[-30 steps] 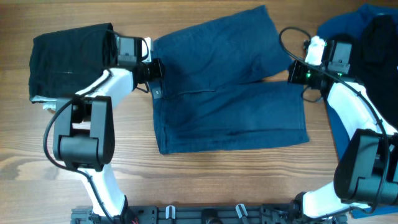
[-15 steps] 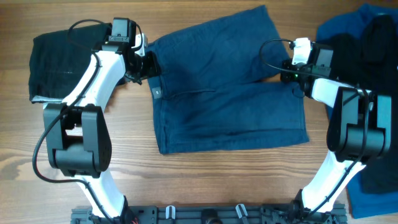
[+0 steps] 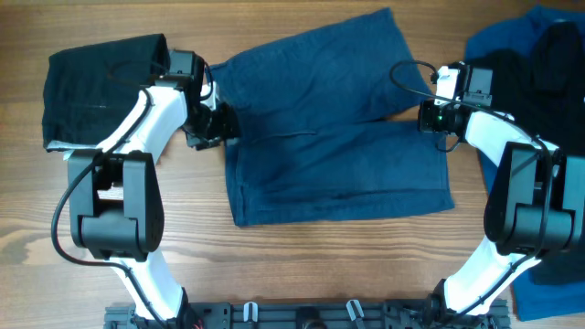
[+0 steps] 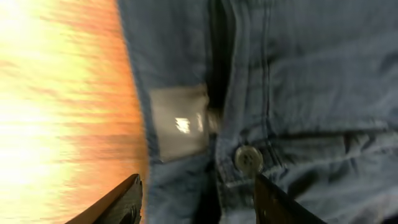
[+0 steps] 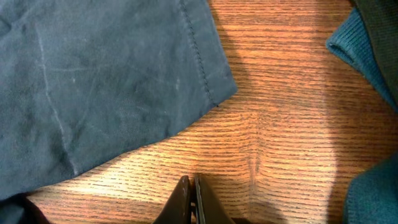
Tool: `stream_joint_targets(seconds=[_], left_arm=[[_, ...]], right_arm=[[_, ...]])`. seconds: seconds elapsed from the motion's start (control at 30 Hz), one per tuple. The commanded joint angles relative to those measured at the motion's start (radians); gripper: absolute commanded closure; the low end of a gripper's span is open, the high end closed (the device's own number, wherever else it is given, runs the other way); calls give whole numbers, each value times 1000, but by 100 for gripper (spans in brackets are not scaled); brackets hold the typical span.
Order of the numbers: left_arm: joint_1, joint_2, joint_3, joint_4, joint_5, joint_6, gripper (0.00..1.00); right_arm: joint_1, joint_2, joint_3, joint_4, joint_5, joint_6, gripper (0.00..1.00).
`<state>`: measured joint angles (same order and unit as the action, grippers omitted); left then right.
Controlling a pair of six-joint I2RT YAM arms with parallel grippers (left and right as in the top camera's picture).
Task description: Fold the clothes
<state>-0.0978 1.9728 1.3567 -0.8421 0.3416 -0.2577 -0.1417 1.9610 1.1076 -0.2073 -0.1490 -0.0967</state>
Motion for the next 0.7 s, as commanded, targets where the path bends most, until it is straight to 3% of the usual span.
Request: stream_joint_targets(seconds=[0.0, 0.57, 0.63, 0.67], left_arm=[[4, 8, -30, 20, 97, -14, 43], [-60, 79, -31, 71, 114, -209, 44], [-59, 82, -31, 92, 107, -222, 53], [-59, 81, -31, 111, 107, -222, 79]], right_arm=[[3, -11, -20, -14, 26, 21, 96], [3, -11, -20, -24, 26, 21, 94], [3, -11, -20, -26, 26, 21, 94], [3, -11, -20, -26, 26, 21, 94]])
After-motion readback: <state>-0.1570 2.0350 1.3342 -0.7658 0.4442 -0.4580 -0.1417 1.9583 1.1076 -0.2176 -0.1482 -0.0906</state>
